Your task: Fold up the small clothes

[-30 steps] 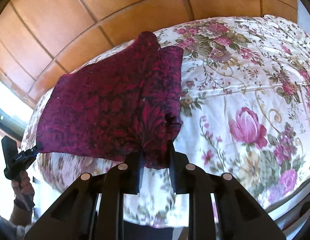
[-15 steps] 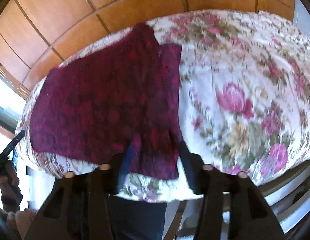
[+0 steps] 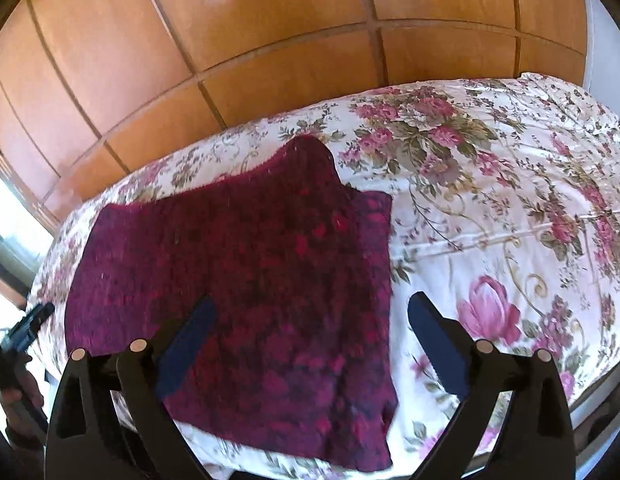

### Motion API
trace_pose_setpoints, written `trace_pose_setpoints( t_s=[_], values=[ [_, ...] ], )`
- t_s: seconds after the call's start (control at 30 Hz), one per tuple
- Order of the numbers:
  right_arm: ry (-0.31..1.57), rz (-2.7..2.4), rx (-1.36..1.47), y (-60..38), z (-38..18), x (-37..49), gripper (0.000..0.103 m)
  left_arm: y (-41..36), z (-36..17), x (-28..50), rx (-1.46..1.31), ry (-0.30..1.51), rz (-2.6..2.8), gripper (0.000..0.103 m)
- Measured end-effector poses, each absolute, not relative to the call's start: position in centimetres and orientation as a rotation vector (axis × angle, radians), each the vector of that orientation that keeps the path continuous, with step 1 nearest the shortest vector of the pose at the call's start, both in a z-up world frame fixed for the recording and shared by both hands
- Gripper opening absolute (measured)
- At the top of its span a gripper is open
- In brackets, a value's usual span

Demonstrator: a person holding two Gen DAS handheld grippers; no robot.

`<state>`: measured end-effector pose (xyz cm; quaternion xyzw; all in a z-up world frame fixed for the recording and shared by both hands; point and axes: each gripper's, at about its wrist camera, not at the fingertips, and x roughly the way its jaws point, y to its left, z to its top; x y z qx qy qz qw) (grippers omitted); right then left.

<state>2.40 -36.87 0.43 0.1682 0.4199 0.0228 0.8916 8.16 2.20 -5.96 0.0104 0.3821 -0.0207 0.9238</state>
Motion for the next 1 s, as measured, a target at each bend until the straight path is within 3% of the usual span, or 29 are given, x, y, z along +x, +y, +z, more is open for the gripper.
trace_pose_setpoints(
  t_s=[0.23,0.33,0.6,0.77,0.87,0.9,0.93,1.0],
  values=[
    [0.871,0.019,0.354,-36.6,-0.5,4.0,0.096,2.4,-6.3,9.6,-0.002,0.814,-0.067,0.067],
    [0.885,0.018,0.358,-36.6,-1.2,4.4,0.09,3.5,-6.3,11.0,-0.113,0.827,-0.125,0.067],
    [0.881,0.002,0.359,-36.4,-1.5,4.2,0.091,4.4,-7.9,16.4,-0.382,0.927,-0.314,0.067],
    [0.888,-0.005,0.37,-36.5,-1.9,4.3,0.091,3.6,-9.1,19.6,-0.466,0.994,-0.403,0.058],
    [0.888,-0.011,0.368,-36.5,-2.0,4.1,0.091,2.7,-9.9,21.3,-0.486,1.037,-0.43,0.032],
    [0.887,-0.012,0.364,-36.5,-2.0,4.1,0.09,2.4,-9.8,21.4,-0.474,1.033,-0.425,0.016],
    [0.886,-0.009,0.357,-36.5,-2.0,3.9,0.09,1.9,-9.2,21.1,-0.458,1.004,-0.423,0.014],
    [0.884,0.007,0.352,-36.6,-1.9,3.7,0.079,1.2,-7.0,19.5,-0.434,0.893,-0.477,0.014]
  ],
)
